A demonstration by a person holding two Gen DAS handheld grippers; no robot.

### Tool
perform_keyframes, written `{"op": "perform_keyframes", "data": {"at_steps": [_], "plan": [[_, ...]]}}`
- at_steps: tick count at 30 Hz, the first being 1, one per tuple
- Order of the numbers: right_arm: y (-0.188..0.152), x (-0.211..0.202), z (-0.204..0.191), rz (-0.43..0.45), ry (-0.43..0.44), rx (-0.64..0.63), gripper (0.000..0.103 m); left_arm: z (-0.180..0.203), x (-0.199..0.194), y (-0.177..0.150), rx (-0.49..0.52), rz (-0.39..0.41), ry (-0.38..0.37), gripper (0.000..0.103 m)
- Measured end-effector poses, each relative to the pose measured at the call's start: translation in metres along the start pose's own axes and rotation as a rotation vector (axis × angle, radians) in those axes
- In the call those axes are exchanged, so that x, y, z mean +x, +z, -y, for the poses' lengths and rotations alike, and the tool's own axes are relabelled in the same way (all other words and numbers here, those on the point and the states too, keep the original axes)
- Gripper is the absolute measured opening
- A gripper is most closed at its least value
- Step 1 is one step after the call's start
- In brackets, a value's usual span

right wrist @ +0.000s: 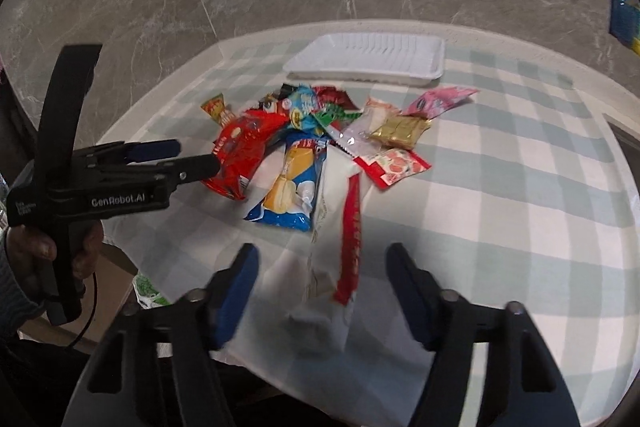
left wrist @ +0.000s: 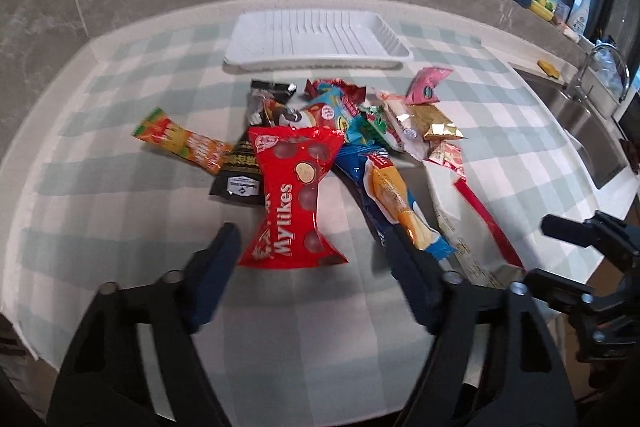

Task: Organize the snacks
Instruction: 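Grasp the red Mylikes bag with the left gripper while the right grasps the white-red stick snack, then lift both held snacks and carry them toward the white tray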

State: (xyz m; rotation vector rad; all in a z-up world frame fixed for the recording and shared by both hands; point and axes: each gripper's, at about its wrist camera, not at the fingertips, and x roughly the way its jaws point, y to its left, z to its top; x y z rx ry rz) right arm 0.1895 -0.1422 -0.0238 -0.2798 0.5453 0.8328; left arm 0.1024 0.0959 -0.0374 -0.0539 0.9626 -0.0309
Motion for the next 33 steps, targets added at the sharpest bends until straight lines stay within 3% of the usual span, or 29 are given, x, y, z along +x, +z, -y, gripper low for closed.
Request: {"op": "perform_keyframes", "data": {"at_steps": [9, 11, 13, 20, 25, 33], "plan": [[0.012, 0.045, 0.001, -0.100, -0.008, -0.001, 0.043, -0.018, 0.048, 0.019, 0.023, -0.071, -0.016, 0.055], [0.013, 0.055, 0.002, -0.138, -0.003, -0.002, 0.026, -0.021, 0.059, 0.021, 0.022, -0.101, -0.030, 0.042], [0.012, 0.060, 0.004, -0.151, 0.027, 0.014, 0.022, -0.024, 0.068, 0.022, 0.008, -0.126, -0.065, 0.034], [0.009, 0.064, 0.013, -0.141, 0.084, 0.070, 0.019, -0.038, 0.081, 0.023, -0.053, -0.132, -0.164, 0.026], [0.005, 0.063, 0.039, -0.142, 0.220, 0.247, 0.019, -0.050, 0.079, 0.022, -0.140, -0.154, -0.278, 0.023], [-0.006, 0.052, 0.071, -0.099, 0.412, 0.482, 0.018, -0.053, 0.061, 0.025, -0.205, -0.150, -0.398, 0.023]]}}
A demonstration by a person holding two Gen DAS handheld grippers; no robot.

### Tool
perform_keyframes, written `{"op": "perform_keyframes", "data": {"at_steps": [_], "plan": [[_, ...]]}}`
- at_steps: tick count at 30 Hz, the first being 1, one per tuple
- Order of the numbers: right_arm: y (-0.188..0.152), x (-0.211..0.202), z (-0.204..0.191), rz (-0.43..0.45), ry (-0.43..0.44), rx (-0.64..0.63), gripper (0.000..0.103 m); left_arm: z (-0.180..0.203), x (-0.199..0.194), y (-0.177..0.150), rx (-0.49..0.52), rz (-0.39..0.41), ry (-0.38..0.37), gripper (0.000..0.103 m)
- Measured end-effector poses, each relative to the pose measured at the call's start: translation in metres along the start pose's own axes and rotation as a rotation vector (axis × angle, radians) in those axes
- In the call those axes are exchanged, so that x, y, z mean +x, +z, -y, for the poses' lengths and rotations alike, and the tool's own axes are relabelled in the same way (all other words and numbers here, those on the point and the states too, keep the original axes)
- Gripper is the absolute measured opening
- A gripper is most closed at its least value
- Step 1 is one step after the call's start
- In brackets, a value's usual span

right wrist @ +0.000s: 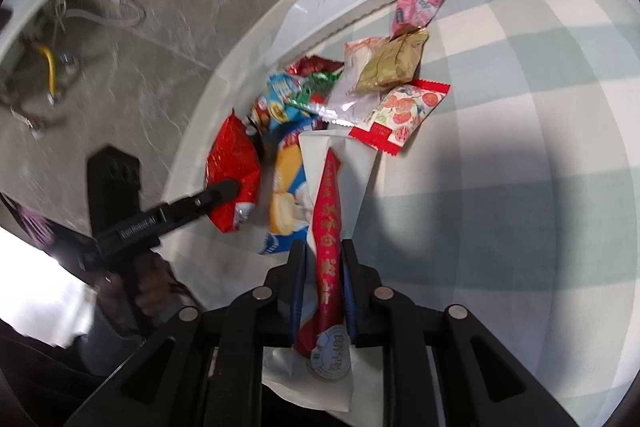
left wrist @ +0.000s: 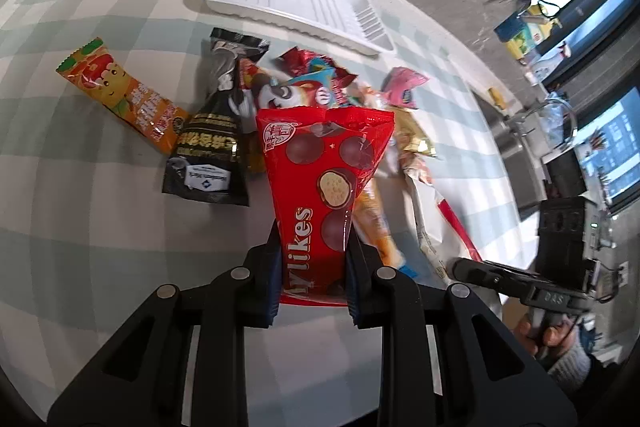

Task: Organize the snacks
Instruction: 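Lift both held snacks and carry them toward the white tray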

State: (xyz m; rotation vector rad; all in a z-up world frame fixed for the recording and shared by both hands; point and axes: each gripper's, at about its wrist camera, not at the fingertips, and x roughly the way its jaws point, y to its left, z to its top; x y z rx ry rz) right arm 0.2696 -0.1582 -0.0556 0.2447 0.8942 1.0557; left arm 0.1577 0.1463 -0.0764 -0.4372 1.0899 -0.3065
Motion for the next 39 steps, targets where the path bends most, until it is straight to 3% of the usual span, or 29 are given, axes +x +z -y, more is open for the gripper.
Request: {"op": "perform_keyframes", "data": {"at_steps": [12, 21, 39], "plan": [[0.022, -0.027, 0.012, 0.048, 0.222, 0.165, 0.019, 0.015, -0.027, 0.026, 0.005, 0.029, -0.091, 0.023], [0.064, -0.039, -0.002, 0.099, 0.328, 0.186, 0.019, 0.011, -0.040, 0.073, 0.002, 0.064, -0.120, 0.023], [0.180, -0.014, -0.010, 0.144, 0.288, 0.160, 0.019, -0.024, -0.026, 0.197, -0.014, 0.096, -0.103, 0.023]]}}
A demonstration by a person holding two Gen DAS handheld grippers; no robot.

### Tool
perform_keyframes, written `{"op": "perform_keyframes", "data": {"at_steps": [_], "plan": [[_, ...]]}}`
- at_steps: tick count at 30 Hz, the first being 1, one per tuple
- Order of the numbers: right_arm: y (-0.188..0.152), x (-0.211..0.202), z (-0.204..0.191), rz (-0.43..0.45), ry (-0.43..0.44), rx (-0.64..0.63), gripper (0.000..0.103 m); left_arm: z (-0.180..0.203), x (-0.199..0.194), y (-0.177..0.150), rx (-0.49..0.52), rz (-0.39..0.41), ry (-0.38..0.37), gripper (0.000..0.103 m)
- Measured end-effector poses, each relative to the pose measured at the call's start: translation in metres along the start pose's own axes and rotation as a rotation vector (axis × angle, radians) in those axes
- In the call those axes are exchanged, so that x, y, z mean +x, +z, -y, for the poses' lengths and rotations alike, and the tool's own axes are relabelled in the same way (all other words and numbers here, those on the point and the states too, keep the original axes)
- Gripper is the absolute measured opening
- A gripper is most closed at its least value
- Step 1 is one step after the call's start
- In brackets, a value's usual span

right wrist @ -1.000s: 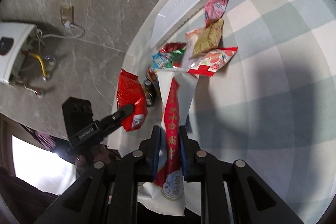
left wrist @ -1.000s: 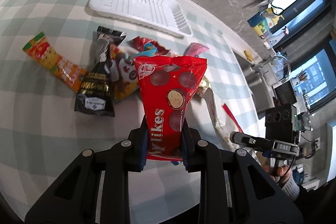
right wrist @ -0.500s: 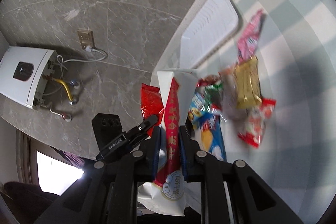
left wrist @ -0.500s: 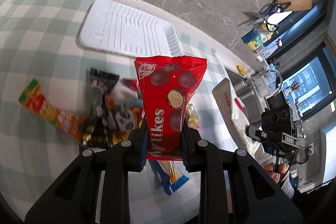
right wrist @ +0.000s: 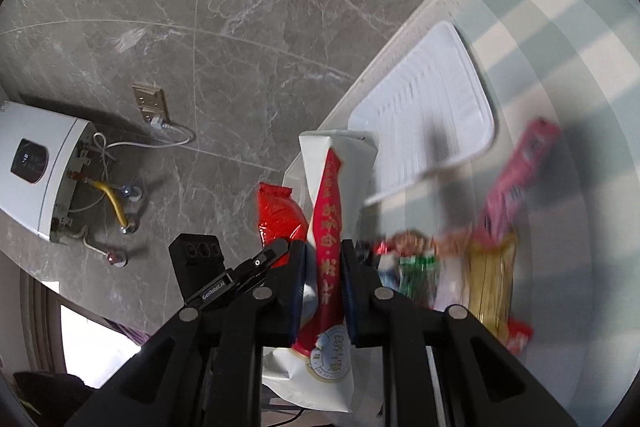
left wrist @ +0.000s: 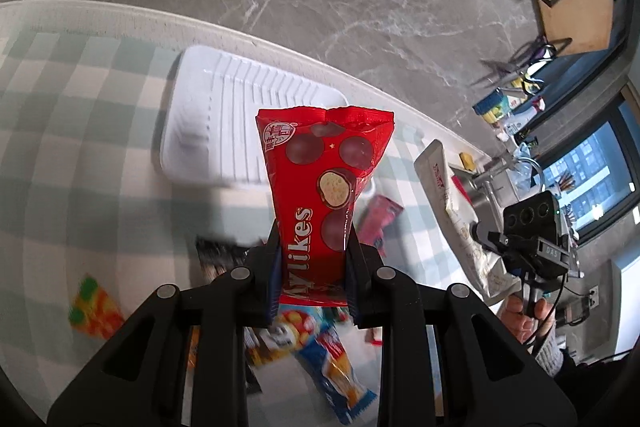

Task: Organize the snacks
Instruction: 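Lift both held snacks and carry them toward the white tray, then lower both snacks into the white tray and open both grippers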

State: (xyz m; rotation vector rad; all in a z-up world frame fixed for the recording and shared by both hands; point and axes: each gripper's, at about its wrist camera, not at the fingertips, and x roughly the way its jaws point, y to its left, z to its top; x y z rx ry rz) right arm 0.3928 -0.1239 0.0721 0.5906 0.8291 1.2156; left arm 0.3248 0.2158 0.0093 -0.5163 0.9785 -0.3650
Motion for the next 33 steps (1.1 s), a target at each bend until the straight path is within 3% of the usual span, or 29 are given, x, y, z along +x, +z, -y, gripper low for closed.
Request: {"op": "perform_keyframes", "data": {"at_steps": [16, 26, 33], "plan": [[0.103, 0.062, 0.038, 0.017, -0.132, 0.002, 0.019, -0.051, 0.067, 0.088, -0.024, -0.026, 0.099, 0.023], [0.129, 0.098, 0.055, -0.001, -0.242, -0.034, 0.019, -0.069, 0.108, 0.113, 0.011, -0.047, 0.201, 0.024], [0.136, 0.118, 0.049, -0.005, -0.377, -0.142, 0.021, -0.071, 0.134, 0.120, 0.063, -0.057, 0.297, 0.025]]}}
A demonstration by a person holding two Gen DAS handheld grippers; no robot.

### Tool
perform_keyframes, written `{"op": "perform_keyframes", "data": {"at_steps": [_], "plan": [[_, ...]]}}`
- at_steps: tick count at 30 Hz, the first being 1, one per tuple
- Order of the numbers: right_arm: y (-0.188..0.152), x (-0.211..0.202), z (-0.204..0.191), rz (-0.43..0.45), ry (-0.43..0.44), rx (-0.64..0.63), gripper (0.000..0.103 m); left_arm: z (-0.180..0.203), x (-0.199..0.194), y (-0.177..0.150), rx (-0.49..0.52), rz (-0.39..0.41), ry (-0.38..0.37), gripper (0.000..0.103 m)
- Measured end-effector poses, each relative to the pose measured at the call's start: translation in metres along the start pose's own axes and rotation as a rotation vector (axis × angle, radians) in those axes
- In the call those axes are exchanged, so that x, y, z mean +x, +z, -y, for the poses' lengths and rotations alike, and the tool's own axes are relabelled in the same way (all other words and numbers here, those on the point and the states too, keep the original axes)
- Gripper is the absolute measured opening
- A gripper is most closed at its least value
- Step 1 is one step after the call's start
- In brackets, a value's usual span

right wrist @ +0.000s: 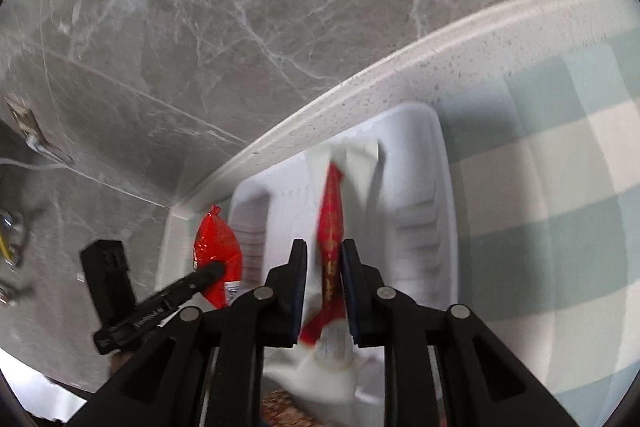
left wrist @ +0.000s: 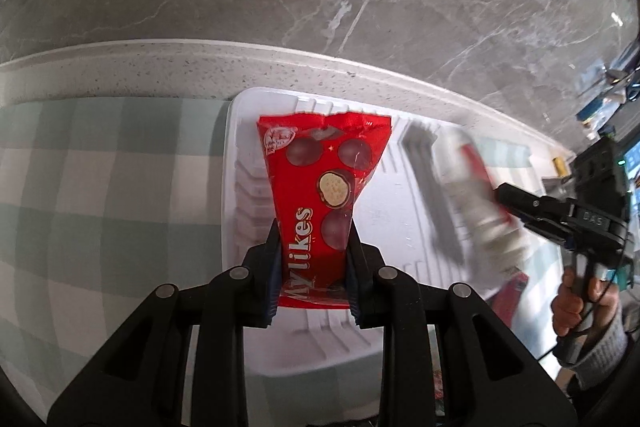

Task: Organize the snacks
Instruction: 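Lower both snacks into the white tray and open both grippers, then move both grippers back over the snack pile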

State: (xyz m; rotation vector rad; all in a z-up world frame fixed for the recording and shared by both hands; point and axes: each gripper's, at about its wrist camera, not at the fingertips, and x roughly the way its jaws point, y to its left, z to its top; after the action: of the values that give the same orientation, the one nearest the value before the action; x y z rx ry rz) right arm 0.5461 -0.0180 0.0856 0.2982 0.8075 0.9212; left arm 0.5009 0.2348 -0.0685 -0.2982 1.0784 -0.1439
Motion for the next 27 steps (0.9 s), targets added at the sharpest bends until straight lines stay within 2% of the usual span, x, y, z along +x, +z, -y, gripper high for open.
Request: {"op": "perform_keyframes", "data": {"at_steps": [1, 2, 4, 10, 16, 22, 27], "plan": [[0.000, 0.001, -0.003, 0.002, -0.019, -0.020, 0.024, 0.001, 0.003, 0.001, 0.006, -0.003, 0.010, 0.026], [0.000, 0.002, -0.006, 0.003, -0.033, -0.030, 0.036, 0.002, 0.006, 0.002, 0.012, -0.004, 0.022, 0.028], [0.000, 0.002, -0.008, 0.011, -0.054, -0.052, 0.046, 0.003, 0.009, 0.004, 0.018, 0.003, 0.038, 0.030], [-0.011, -0.009, -0.013, 0.025, -0.064, -0.090, 0.047, 0.008, -0.006, 0.002, 0.036, 0.051, 0.066, 0.030], [-0.033, -0.036, -0.030, 0.051, -0.064, -0.131, 0.051, 0.011, -0.043, -0.015, 0.011, 0.097, 0.064, 0.030], [-0.065, -0.066, -0.043, 0.062, -0.073, -0.164, 0.053, 0.009, -0.080, -0.047, -0.005, 0.106, 0.053, 0.030], [-0.098, -0.086, -0.044, 0.056, -0.080, -0.160, 0.055, 0.006, -0.110, -0.091, -0.016, 0.083, 0.040, 0.030]]}}
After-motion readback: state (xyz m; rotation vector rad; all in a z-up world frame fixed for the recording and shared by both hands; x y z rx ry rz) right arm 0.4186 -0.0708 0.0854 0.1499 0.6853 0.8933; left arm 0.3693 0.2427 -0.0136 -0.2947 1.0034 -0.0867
